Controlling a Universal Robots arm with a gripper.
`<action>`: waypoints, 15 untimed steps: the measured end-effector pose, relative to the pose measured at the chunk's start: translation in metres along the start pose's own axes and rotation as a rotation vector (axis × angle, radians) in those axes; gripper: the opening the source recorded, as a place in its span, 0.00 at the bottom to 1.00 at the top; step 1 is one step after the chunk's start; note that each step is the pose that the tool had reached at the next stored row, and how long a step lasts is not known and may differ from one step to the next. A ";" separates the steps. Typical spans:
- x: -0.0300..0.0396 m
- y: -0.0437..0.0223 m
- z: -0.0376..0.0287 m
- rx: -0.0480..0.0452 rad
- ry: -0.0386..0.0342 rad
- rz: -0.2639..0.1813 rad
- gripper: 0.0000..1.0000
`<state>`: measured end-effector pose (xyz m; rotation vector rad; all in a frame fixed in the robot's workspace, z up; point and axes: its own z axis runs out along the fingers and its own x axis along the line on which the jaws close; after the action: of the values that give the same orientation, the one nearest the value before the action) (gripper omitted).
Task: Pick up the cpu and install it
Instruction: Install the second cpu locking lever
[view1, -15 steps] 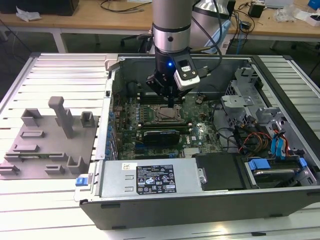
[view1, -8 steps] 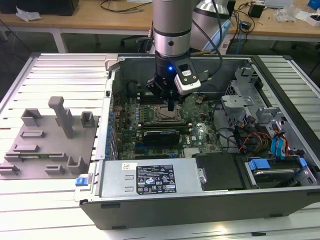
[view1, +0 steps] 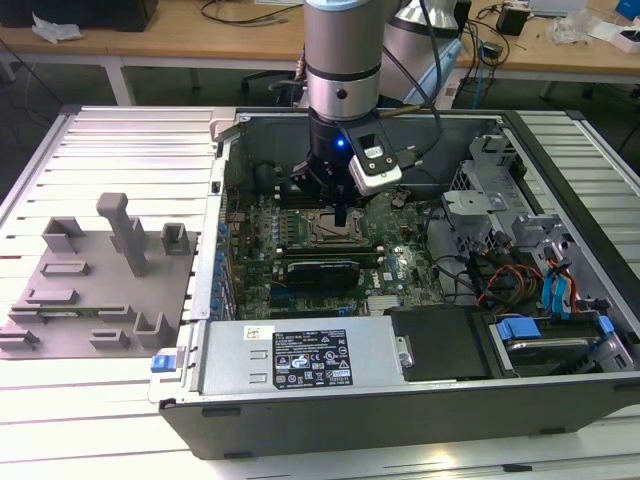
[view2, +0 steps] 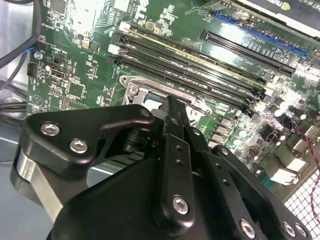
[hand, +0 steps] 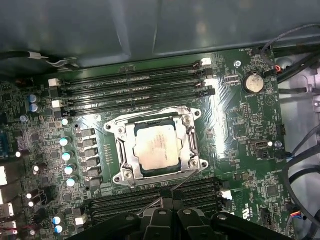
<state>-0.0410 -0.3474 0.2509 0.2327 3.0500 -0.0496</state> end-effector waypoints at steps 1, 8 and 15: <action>0.0000 0.0000 0.0000 0.0000 0.0000 0.000 0.11; -0.0001 -0.0014 0.0016 -0.0014 -0.0004 -0.014 0.11; 0.0004 -0.0021 0.0027 -0.0019 -0.0006 -0.019 0.11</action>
<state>-0.0415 -0.3496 0.2483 0.2030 3.0517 -0.0479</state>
